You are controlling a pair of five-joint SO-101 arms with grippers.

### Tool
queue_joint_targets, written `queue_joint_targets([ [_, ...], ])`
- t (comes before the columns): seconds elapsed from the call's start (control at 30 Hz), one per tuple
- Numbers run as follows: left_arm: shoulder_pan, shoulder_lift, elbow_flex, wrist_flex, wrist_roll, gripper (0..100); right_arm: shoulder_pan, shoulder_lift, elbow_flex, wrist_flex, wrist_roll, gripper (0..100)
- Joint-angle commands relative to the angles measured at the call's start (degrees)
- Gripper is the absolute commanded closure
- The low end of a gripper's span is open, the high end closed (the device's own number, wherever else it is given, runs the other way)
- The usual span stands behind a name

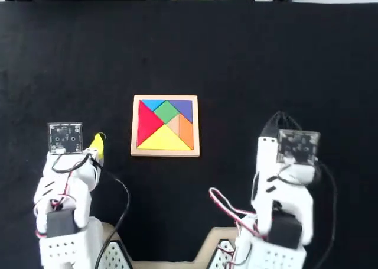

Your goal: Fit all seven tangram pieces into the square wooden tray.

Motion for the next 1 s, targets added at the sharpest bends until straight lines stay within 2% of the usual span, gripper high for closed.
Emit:
queue_joint_targets([
  [0.0, -0.2, -1.2, 6.1, -5.3, 0.9, 80, 0.7, -4.1, 7.2, -4.9, -0.4, 98.6],
  [0.23, 2.1, -2.5, 5.8, 4.8, 0.7, 80, 0.4, -4.1, 11.3, -0.6, -0.4, 98.6],
  [0.4, 2.3, -2.5, 5.8, 9.7, 1.0, 80, 0.3, -4.2, 11.4, 6.8, -0.4, 98.6],
  [0.53, 2.8, -2.6, 3.2, 13.0, 1.1, 80, -0.4, -4.2, 6.5, 17.2, -0.5, 98.6],
  [0.63, 2.9, -2.6, -2.2, 16.6, 2.2, 80, -5.6, -4.2, -1.4, 27.4, -0.5, 98.6],
  [0.77, 3.0, -2.6, -4.3, 17.9, 8.4, 80, -16.7, -4.2, -7.4, 35.6, -0.6, 98.6],
  [0.87, 3.0, -2.6, -1.3, 17.8, 12.7, 80, -22.1, -4.4, -5.1, 35.4, -6.9, 98.6],
  [0.97, 3.0, -2.6, 2.6, 17.8, 14.2, 80, -22.5, -4.4, -1.5, 31.7, -17.1, 98.5],
])
